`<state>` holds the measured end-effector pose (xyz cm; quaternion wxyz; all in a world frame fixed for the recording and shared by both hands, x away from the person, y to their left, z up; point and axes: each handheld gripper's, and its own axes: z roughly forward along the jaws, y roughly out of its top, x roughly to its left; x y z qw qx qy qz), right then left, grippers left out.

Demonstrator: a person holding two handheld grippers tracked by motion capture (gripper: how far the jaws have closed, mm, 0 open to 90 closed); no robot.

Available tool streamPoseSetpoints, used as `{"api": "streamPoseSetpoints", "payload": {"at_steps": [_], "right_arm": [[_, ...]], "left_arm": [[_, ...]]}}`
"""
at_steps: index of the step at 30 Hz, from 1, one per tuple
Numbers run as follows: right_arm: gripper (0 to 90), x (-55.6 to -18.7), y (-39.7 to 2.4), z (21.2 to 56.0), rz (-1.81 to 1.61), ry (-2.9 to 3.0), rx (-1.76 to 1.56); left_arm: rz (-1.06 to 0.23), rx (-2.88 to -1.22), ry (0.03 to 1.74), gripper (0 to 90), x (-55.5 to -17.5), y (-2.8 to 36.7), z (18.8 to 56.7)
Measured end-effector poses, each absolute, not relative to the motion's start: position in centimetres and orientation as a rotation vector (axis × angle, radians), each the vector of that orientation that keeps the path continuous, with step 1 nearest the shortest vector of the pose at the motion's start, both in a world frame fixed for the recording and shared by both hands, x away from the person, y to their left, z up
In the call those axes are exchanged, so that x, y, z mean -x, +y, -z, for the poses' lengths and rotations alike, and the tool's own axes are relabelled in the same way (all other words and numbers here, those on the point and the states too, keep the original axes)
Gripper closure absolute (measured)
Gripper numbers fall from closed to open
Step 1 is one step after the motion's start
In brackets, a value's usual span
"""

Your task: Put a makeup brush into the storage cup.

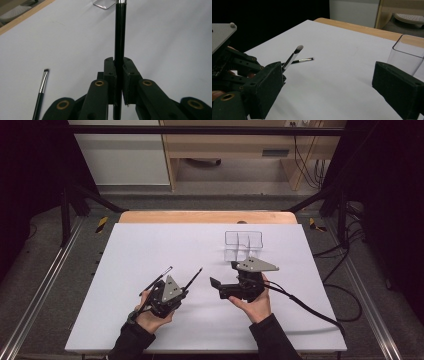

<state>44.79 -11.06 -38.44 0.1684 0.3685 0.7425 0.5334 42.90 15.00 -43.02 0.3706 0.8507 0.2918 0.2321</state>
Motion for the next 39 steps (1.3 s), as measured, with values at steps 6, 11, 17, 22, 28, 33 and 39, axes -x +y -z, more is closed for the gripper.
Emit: {"api": "streamPoseSetpoints", "payload": {"at_steps": [6, 11, 17, 22, 28, 33, 39], "right_arm": [[9.8, -44.9, -10.8, 38.7, -1.527, 2.115, -1.051], [10.1, -45.0, -10.7, 38.8, -1.559, 2.108, -1.061], [11.3, -45.2, -10.5, 39.0, -1.579, 2.108, -1.068], [12.8, -45.2, -10.4, 38.9, -1.608, 2.095, -1.062], [14.3, -45.3, -10.0, 38.9, -1.636, 2.084, -1.064], [15.2, -45.5, -9.5, 39.0, -1.647, 2.089, -1.066], [17.0, -45.4, -8.9, 39.1, -1.662, 2.092, -1.057]], "left_arm": [[-0.564, -2.13, 0.797, 82.8, -42.8, 14.8, 43.0], [-0.536, -2.09, 0.842, 82.8, -42.8, 14.7, 43.0], [-0.529, -2.052, 0.884, 82.8, -42.8, 14.4, 42.8], [-0.525, -2.032, 0.909, 82.9, -42.9, 14.1, 42.8], [-0.513, -1.988, 0.936, 82.8, -43.1, 14.1, 42.6], [-0.52, -1.968, 0.938, 82.9, -42.9, 13.6, 42.3], [-0.499, -1.941, 0.942, 82.8, -42.8, 13.1, 42.0]]}}
